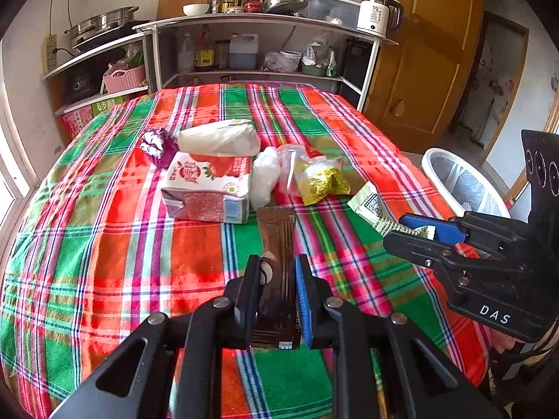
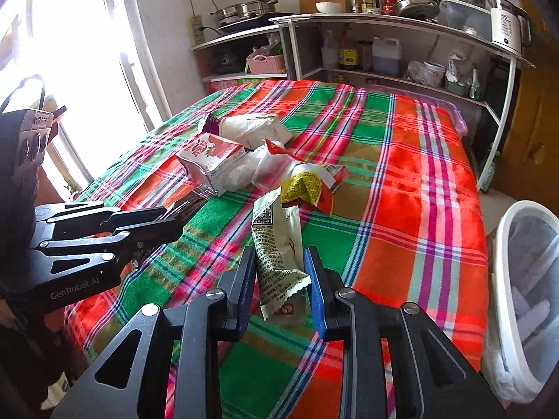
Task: Collect trash
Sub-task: 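Carry the chocolate bar and beige wrapper over the bin and open both tools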
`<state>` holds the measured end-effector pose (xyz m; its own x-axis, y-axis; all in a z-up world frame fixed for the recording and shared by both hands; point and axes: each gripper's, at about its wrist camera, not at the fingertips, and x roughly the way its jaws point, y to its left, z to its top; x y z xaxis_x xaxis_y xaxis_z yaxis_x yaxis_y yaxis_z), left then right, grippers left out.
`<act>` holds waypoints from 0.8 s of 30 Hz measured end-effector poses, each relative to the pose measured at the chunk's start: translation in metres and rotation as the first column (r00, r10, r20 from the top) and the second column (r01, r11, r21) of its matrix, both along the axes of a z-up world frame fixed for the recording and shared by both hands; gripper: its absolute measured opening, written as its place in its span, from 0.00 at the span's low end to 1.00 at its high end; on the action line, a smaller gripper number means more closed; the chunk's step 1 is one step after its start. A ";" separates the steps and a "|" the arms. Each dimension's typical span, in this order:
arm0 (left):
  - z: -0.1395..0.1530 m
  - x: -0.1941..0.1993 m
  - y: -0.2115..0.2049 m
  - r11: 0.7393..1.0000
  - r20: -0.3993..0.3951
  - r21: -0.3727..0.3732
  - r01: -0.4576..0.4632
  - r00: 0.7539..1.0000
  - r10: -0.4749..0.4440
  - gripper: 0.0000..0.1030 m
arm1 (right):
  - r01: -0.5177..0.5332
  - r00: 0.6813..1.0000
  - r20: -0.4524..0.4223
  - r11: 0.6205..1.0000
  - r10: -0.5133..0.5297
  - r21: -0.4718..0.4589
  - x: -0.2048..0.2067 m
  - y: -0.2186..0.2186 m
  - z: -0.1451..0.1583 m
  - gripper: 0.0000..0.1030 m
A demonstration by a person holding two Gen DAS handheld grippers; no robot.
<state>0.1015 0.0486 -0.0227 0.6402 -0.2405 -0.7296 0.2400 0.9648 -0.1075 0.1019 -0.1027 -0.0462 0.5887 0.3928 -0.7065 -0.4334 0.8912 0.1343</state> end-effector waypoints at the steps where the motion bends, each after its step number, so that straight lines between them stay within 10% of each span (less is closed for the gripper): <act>1: 0.002 0.000 -0.005 1.000 0.005 -0.003 0.009 1.000 -0.009 0.20 | 0.013 1.000 0.002 1.000 -0.013 0.000 -0.002 -0.005 0.001 0.28; 24: 0.041 0.014 -0.165 0.950 0.067 -0.076 0.302 0.952 -0.298 0.20 | 0.402 0.913 0.052 0.914 -0.405 0.054 -0.046 -0.174 0.041 0.28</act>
<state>0.1157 -0.1163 0.0182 0.5668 -0.4866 -0.6648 0.5247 0.8353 -0.1640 0.0559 -0.2771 -0.0054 0.7445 0.1409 -0.6525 -0.0463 0.9860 0.1600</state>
